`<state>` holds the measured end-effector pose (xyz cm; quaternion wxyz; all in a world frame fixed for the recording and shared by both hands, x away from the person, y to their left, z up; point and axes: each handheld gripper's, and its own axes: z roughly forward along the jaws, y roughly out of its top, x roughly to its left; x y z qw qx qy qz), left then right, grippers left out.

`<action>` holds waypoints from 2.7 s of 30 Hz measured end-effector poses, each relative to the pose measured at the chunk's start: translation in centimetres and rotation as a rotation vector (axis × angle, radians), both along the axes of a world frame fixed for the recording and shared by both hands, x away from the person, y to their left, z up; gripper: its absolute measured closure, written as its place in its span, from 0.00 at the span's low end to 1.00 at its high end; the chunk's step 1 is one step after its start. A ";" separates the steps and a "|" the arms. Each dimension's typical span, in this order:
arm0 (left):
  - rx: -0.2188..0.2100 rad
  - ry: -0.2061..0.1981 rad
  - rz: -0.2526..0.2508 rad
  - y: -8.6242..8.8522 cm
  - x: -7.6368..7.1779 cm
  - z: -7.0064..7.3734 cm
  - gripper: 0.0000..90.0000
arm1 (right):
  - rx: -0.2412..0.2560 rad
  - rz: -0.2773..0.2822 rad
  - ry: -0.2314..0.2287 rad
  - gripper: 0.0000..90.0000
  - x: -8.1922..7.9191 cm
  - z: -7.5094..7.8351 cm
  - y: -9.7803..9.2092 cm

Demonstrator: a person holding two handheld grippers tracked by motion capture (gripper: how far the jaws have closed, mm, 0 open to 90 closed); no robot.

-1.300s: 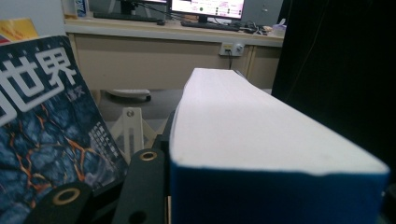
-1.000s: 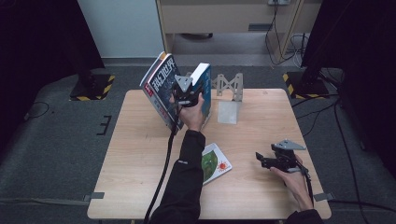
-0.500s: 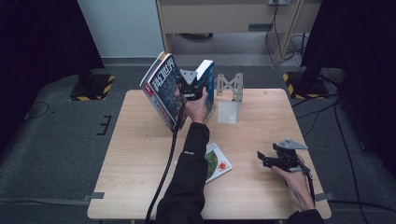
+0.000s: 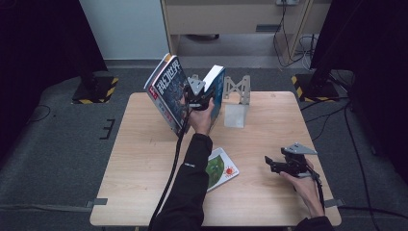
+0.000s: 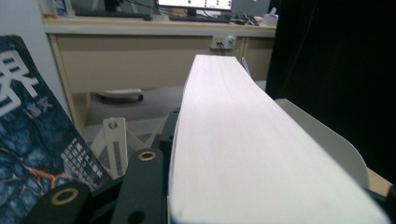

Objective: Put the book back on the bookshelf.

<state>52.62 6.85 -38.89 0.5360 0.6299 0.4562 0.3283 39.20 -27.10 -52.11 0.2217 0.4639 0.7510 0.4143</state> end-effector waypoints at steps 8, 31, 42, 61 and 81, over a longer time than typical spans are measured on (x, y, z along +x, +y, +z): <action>0.031 0.039 -0.041 0.5 -0.9 -0.1 0.67 | 0.001 -0.002 -0.008 0.22 0.1 0.1 0.0; 0.120 0.156 -0.090 2.0 0.1 2.0 0.63 | -0.005 0.004 0.009 0.21 0.3 0.0 0.1; 0.100 0.140 -0.064 1.7 0.0 1.9 0.67 | -0.008 0.005 0.013 0.21 0.3 0.0 0.1; 0.059 0.103 0.040 0.1 2.6 2.5 0.67 | -0.010 0.009 0.013 0.21 0.3 -0.1 -0.1; 0.068 0.115 0.159 1.3 3.2 1.6 0.66 | -0.016 0.012 0.014 0.21 0.3 -0.3 0.1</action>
